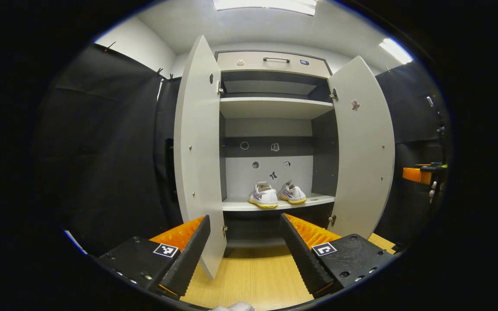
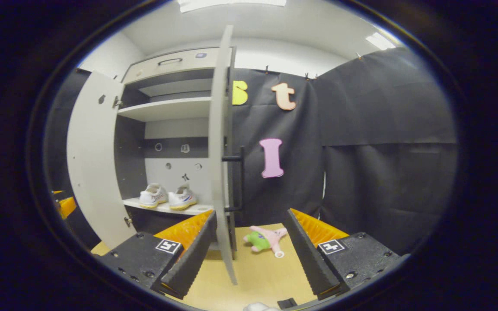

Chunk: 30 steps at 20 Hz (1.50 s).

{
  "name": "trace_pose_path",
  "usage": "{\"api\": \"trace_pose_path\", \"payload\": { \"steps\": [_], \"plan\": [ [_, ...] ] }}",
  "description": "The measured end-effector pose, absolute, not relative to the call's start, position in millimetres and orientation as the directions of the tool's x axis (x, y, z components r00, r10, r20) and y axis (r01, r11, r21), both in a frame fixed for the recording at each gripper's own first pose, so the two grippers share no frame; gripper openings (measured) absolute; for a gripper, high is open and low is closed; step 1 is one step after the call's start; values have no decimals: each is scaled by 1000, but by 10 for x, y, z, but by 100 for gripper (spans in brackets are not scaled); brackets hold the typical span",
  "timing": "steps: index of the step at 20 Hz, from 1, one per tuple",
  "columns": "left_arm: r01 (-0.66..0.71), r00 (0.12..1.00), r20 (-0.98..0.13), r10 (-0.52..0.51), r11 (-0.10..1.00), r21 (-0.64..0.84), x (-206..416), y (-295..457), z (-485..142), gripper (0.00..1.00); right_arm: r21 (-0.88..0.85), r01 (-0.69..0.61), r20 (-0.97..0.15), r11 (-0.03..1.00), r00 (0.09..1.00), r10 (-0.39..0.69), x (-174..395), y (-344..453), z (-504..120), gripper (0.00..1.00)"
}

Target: Grab one shoe with the right hand and put it into the shoe cabinet, grab the other shoe with the left hand and put it into the shoe cabinet; then close the right door with the right hand and the left door with the left hand.

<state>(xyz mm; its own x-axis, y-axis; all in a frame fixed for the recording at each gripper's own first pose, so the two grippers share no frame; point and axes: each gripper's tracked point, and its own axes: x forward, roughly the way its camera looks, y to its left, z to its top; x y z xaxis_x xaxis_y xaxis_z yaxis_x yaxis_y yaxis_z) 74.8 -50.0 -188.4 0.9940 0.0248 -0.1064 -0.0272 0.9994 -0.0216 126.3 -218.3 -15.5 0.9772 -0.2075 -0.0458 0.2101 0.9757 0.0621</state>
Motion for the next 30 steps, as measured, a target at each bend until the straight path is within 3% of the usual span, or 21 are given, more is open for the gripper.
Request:
{"api": "trace_pose_path", "payload": {
  "steps": [3, 6, 9, 11, 12, 13, 15, 16, 17, 29, 30],
  "plan": [
    [-34, 994, -106, 32, 999, -18, 763, -583, -1890, 96, 52, 262, -37, 964, 965, -261, 1469, -2542, -64, 100],
    [-42, 994, -107, 39, 999, -26, 768, -664, -1906, 96, 52, 234, -38, 971, 972, -232, 1723, -2565, -32, 99],
    [-52, 994, -100, 50, 998, -20, 799, -687, -1914, 96, 39, 162, -46, 986, 986, -160, 1861, -2369, -11, 99],
    [-60, 992, -117, 57, 998, -24, 823, -706, -1980, 96, -1, 145, -29, 989, 989, -145, 1897, -2380, 10, 92],
    [-62, 990, -129, 58, 998, -28, 834, -706, -2014, 96, -10, 136, -39, 991, 990, -136, 1896, -2374, 12, 95],
    [-64, 990, -130, 59, 997, -34, 852, -720, -2010, 97, 1, 121, -38, 993, 992, -121, 1901, -2335, 34, 90],
    [-63, 990, -131, 57, 997, -41, 891, -739, -2004, 96, 9, 103, -44, 995, 994, -103, 1897, -2264, 38, 93],
    [-66, 990, -127, 60, 997, -40, 905, -730, -1988, 96, 8, 89, -47, 996, 995, -89, 1897, -2211, 19, 87],
    [-64, 991, -123, 59, 997, -42, 920, -740, -1974, 96, 8, 65, -46, 998, 997, -65, 1889, -2132, 26, 93],
    [-90, 988, -130, 86, 996, -27, 775, -587, -1923, 96, 44, -173, -57, 984, 983, 175, 2215, -909, 14, 93],
    [-97, 987, -129, 93, 995, -23, 762, -556, -1911, 96, 55, -183, -65, 982, 980, 186, 2256, -833, 4, 89]
  ]
}}
